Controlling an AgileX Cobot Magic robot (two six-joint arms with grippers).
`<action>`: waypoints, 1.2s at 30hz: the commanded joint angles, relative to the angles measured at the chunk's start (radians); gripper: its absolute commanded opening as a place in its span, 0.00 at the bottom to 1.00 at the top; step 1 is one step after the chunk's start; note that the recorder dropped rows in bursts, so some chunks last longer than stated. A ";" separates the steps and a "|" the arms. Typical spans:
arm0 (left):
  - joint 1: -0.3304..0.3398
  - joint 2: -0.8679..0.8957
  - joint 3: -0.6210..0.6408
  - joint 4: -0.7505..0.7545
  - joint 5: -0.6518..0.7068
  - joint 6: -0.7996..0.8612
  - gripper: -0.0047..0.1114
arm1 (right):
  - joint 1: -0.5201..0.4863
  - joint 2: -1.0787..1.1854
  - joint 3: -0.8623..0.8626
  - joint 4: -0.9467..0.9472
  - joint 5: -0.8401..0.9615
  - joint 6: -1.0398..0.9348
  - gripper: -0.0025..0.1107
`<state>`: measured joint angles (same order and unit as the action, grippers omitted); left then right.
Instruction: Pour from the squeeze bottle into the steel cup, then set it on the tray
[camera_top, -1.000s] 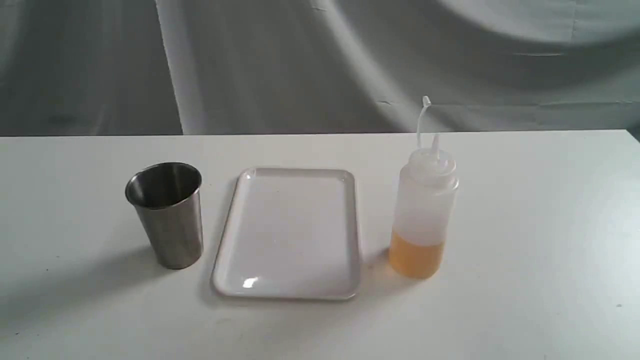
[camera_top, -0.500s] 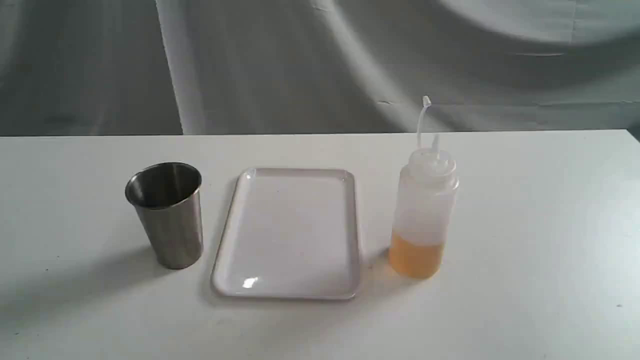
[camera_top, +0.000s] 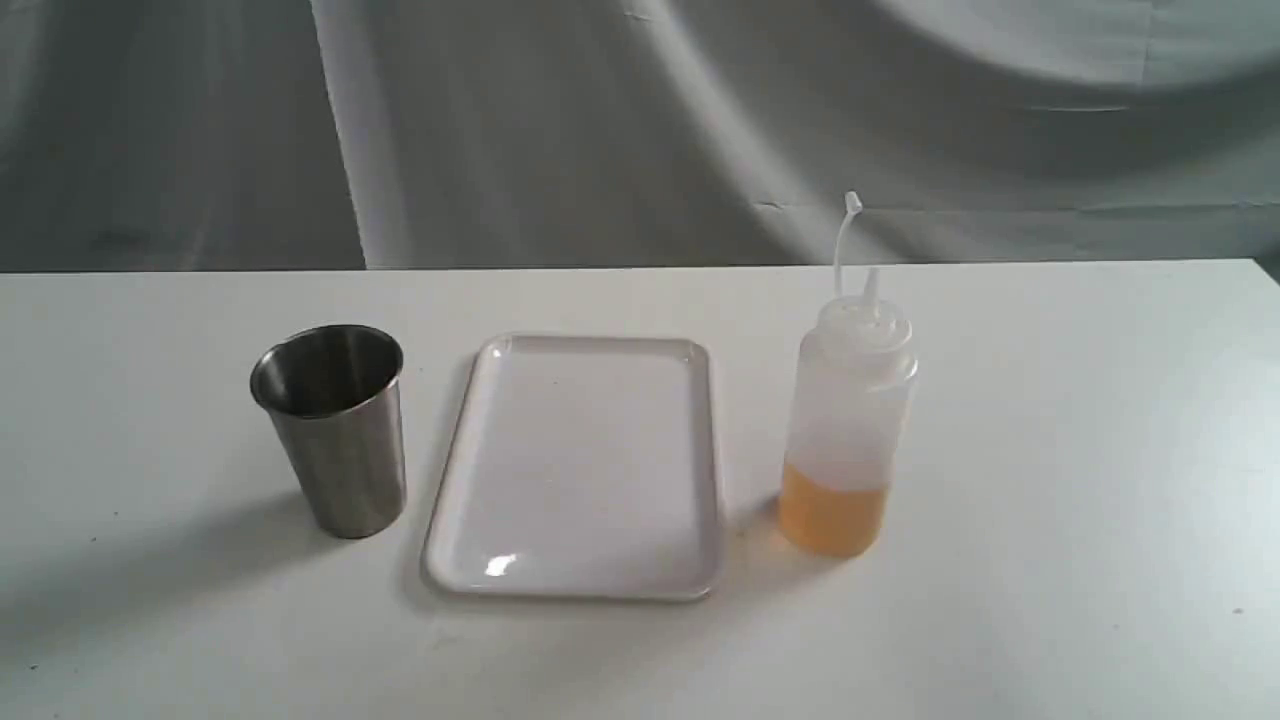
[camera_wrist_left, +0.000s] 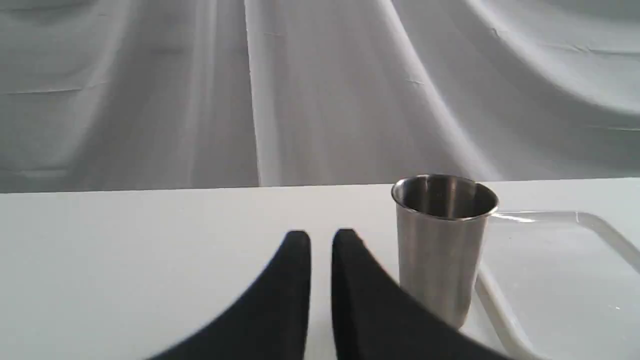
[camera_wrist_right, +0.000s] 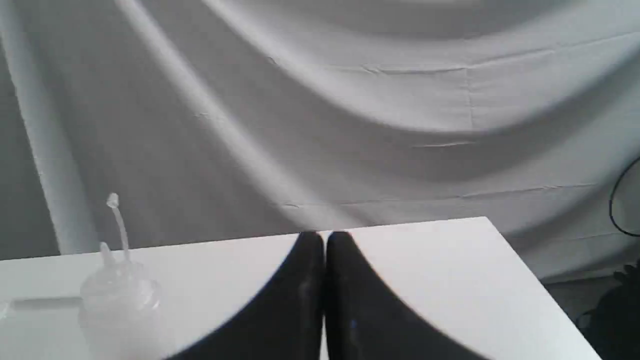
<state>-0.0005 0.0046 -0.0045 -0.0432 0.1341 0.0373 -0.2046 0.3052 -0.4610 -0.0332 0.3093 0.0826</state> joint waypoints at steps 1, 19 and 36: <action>0.001 -0.005 0.004 -0.003 -0.002 -0.002 0.11 | 0.061 0.089 -0.073 -0.014 -0.039 -0.007 0.02; 0.001 -0.005 0.004 -0.003 -0.002 -0.002 0.11 | 0.379 0.687 -0.157 -0.068 -0.374 0.000 0.02; 0.001 -0.005 0.004 -0.003 -0.002 -0.004 0.11 | 0.415 0.941 0.077 -0.061 -0.804 0.007 0.02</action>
<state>-0.0005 0.0046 -0.0045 -0.0432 0.1341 0.0373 0.2087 1.2245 -0.3878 -0.0827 -0.4472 0.0850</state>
